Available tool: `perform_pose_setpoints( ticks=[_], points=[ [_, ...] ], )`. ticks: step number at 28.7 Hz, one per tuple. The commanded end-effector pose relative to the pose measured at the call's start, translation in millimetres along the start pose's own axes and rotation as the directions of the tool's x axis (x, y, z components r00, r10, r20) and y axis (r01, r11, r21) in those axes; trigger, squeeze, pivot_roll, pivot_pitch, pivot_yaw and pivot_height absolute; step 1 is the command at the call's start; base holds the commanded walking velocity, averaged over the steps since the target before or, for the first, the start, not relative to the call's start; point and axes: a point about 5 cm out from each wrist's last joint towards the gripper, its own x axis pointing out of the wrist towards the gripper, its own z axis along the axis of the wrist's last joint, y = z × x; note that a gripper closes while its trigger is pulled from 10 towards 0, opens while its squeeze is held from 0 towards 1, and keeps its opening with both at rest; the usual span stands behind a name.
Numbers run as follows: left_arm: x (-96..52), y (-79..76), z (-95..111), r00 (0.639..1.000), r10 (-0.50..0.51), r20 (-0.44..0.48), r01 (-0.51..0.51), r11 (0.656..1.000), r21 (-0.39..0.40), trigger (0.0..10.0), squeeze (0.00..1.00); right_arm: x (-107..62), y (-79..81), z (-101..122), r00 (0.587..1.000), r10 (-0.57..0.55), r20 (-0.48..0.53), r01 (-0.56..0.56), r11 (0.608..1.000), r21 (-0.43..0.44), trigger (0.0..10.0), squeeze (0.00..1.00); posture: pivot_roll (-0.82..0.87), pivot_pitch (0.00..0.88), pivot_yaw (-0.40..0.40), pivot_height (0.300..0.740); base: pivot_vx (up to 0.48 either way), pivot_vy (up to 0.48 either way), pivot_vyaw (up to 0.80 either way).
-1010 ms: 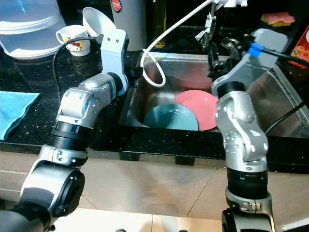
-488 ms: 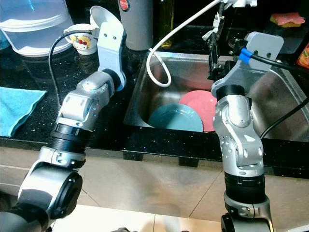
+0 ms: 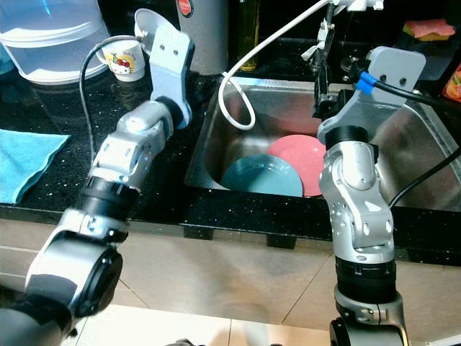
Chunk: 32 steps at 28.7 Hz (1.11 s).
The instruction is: Kitchen organization
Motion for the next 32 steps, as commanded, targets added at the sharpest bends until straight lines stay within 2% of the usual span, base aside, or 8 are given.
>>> perform_pose_setpoints(
  ticks=[1, 4, 7, 10, 17, 19, 26, 32],
  points=[
    [1.4, -4.8, -11.0, 0.999, -0.012, -0.033, 0.011, 1.000, -0.016, 10.0, 0.00, -1.3, -4.5, 8.3, 0.999, -0.016, 0.035, 0.016, 1.000, -0.008, 10.0, 0.00, 0.02, 0.085, 0.034, 0.740, 0.000, 0.000, 0.00],
    [2.9, -10.4, -6.0, 0.999, -0.043, 0.006, 0.043, 0.999, 0.004, 10.0, 0.00, -1.5, -6.4, 8.9, 0.999, -0.018, 0.035, 0.018, 1.000, -0.015, 10.0, 0.00, 0.01, 0.088, 0.023, 0.740, 0.000, 0.000, 0.00],
    [3.9, -16.8, 2.2, 0.992, -0.082, 0.096, 0.080, 0.996, 0.024, 10.0, 0.00, 1.8, -14.1, 7.2, 0.999, -0.038, 0.025, 0.039, 0.998, -0.056, 10.0, 0.00, -0.01, 0.081, 0.014, 0.740, 0.000, 0.000, 0.00],
    [3.5, -16.9, -3.5, 0.992, -0.091, 0.088, 0.087, 0.995, 0.044, 10.0, 0.00, 3.1, -17.9, 7.1, 0.998, -0.055, 0.034, 0.058, 0.994, -0.098, 10.0, 0.00, 0.00, 0.074, 0.026, 0.740, 0.000, 0.000, 0.00],
    [6.4, -20.6, -6.0, 0.990, -0.108, 0.089, 0.107, 0.994, 0.008, 10.0, 0.00, -3.6, -15.4, -5.6, 0.997, -0.082, 0.011, 0.083, 0.993, -0.084, 10.0, 0.00, 0.01, 0.057, 0.049, 0.740, 0.000, 0.000, 0.00],
    [6.3, -22.9, -5.3, 0.989, -0.104, 0.107, 0.108, 0.994, -0.025, 10.0, 0.00, -5.4, -14.3, -7.5, 0.996, -0.085, 0.007, 0.085, 0.993, -0.079, 10.0, 0.00, 0.01, 0.054, 0.049, 0.740, 0.000, 0.000, 0.00],
    [2.7, -36.8, 5.3, 0.966, -0.147, 0.214, 0.145, 0.989, 0.026, 10.0, 0.00, -3.3, -15.7, -5.6, 0.997, -0.082, 0.012, 0.083, 0.993, -0.083, 10.0, 0.00, 0.00, 0.058, 0.025, 0.740, 0.000, 0.000, 0.00],
    [3.4, -34.5, 8.6, 0.964, -0.130, 0.233, 0.127, 0.991, 0.029, 10.0, 0.00, -1.7, -13.5, -4.9, 0.997, -0.072, 0.016, 0.073, 0.994, -0.084, 10.0, 0.00, 0.00, 0.058, 0.021, 0.740, 0.000, 0.000, 0.00]
  ],
)
